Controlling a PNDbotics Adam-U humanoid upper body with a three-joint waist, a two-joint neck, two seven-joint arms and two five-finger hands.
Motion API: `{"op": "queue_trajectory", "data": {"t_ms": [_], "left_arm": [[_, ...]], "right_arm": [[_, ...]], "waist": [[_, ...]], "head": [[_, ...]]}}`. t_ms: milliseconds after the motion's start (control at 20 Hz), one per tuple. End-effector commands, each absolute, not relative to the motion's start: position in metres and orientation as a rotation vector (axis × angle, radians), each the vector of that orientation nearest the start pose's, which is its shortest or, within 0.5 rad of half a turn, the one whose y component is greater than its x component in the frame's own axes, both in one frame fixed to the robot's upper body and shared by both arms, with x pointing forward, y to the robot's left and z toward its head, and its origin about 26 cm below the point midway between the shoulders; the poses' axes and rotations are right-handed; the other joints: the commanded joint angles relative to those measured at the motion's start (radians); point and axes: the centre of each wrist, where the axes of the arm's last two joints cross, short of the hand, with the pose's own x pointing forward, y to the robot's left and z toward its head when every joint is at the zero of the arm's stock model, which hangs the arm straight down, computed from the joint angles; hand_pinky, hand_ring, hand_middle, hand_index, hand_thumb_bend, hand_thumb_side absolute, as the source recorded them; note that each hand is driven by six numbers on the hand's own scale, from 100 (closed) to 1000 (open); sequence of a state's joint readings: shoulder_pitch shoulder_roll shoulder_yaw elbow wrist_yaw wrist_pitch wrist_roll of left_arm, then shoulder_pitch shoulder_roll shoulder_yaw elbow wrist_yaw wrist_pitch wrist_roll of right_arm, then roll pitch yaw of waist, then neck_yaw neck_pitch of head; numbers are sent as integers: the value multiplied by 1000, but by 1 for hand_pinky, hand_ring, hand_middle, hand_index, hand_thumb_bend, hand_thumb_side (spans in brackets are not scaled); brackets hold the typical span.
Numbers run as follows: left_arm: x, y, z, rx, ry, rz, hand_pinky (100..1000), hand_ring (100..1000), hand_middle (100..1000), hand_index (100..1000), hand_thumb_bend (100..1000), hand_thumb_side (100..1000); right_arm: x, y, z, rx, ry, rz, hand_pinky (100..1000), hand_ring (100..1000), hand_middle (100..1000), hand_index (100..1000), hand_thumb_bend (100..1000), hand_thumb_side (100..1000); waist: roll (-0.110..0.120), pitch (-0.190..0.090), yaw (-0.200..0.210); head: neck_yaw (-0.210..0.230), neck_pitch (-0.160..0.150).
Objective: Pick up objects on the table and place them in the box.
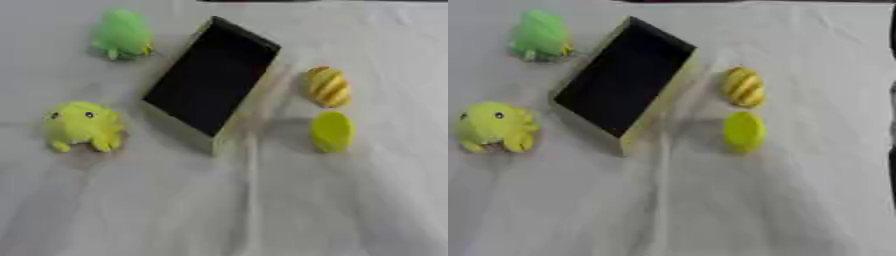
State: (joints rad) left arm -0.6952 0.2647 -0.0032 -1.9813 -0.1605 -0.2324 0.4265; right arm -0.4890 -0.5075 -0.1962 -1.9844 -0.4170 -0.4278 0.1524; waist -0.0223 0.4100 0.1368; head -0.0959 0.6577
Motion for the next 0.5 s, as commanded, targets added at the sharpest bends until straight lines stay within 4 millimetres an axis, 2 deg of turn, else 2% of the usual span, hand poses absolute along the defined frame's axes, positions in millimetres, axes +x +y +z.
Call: {"op": "queue_trajectory", "data": {"t_ms": [50,500], "left_arm": [[310,210,316,-285,3274,-100,675,665,635,819,411,523],[310,211,317,-288,3271,-114,675,665,636,819,411,523]], "right_arm": [[297,-314,302,-130,3272,-556,914,885,649,741,100,487],[296,-314,305,-128,3261,-573,912,887,653,745,100,482]], "waist": [[0,-24,0],[0,-22,8]], "head": [[4,-12],[16,-12]]}}
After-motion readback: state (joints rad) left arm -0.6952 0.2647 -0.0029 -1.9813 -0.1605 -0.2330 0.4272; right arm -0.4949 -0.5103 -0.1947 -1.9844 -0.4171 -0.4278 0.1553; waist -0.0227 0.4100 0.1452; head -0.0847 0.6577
